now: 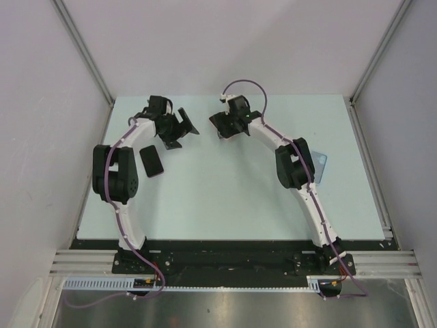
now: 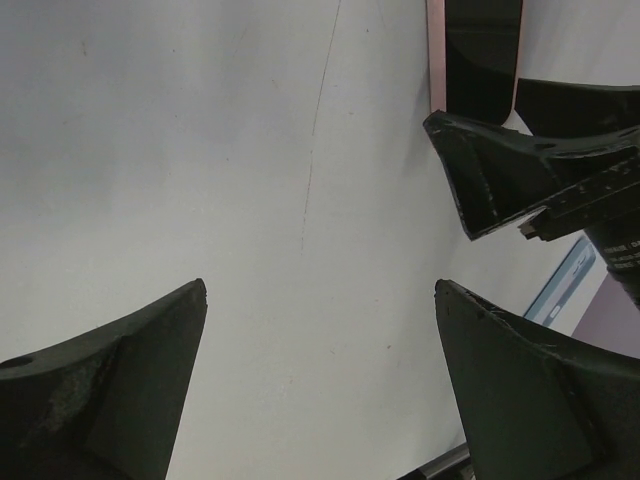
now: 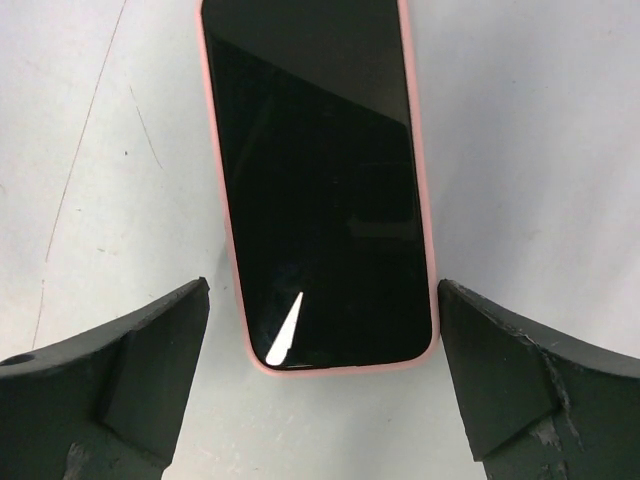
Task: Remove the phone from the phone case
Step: Pick up the phone at the center of the board.
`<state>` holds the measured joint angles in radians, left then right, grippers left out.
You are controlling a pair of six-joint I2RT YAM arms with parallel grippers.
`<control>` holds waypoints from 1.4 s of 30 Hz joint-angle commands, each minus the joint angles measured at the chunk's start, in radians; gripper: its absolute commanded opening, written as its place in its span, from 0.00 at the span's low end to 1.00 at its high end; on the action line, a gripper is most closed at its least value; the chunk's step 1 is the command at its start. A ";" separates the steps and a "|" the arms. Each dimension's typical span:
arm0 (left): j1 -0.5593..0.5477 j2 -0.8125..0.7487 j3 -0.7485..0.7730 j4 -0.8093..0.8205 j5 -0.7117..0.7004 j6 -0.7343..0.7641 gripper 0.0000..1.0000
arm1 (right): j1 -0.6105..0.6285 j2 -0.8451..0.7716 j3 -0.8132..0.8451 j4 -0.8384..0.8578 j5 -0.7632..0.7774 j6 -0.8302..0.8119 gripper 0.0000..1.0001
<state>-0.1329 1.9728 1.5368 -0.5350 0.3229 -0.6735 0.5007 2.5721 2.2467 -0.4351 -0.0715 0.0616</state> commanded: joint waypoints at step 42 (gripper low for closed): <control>-0.249 -0.026 -0.317 0.345 0.143 -0.242 0.86 | 0.206 -0.797 -1.200 0.375 -0.160 0.501 0.51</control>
<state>-0.3569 1.9053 1.1362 -0.1589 0.5026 -0.9417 0.6868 1.8282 1.0763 -0.1120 -0.1684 0.4942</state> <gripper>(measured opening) 0.881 0.742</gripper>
